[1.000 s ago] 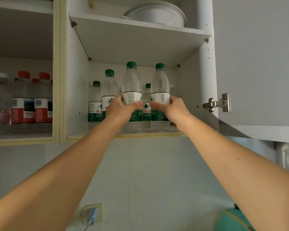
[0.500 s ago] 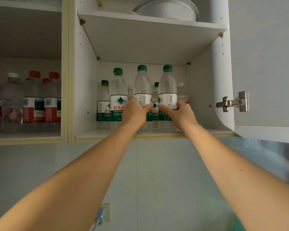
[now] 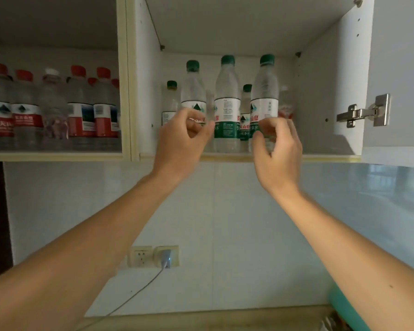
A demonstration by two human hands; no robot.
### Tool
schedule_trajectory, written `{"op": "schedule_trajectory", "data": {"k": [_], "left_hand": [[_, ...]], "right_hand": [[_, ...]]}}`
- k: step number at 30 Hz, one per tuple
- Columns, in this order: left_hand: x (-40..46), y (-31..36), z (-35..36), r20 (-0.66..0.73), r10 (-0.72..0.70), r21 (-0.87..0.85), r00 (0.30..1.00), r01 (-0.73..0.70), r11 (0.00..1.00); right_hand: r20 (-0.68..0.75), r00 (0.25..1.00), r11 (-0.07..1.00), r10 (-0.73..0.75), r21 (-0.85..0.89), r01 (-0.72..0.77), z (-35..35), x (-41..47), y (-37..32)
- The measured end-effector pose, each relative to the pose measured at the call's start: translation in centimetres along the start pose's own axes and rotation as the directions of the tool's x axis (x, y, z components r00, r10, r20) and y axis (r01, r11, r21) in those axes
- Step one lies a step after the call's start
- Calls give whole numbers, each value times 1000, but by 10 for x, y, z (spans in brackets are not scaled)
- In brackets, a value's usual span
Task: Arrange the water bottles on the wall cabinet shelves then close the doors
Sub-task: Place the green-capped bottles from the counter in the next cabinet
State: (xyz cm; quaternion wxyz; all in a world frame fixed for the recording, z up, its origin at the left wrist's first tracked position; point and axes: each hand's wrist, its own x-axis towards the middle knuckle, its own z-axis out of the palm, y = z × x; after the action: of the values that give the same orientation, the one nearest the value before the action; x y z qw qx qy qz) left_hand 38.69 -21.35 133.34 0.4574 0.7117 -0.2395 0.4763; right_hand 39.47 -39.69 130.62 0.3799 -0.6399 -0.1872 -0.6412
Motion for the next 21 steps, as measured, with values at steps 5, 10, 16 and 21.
{"op": "schedule_trajectory", "data": {"k": [5, 10, 16, 21], "left_hand": [[-57, -31, -51, 86, -62, -79, 994, 68, 995], [-128, -81, -106, 191, -216, 6, 957, 219, 976], [-209, -149, -182, 215, -436, 70, 874, 431, 900], [-288, -204, -225, 309, -599, 191, 739, 569, 800]], "right_hand": [[220, 973, 988, 71, 120, -99, 16, -76, -28], [514, 815, 920, 268, 113, -374, 40, -164, -59], [739, 491, 780, 462, -74, -622, 74, -259, -97], [826, 198, 732, 528, -324, -600, 95, -354, -125]]}}
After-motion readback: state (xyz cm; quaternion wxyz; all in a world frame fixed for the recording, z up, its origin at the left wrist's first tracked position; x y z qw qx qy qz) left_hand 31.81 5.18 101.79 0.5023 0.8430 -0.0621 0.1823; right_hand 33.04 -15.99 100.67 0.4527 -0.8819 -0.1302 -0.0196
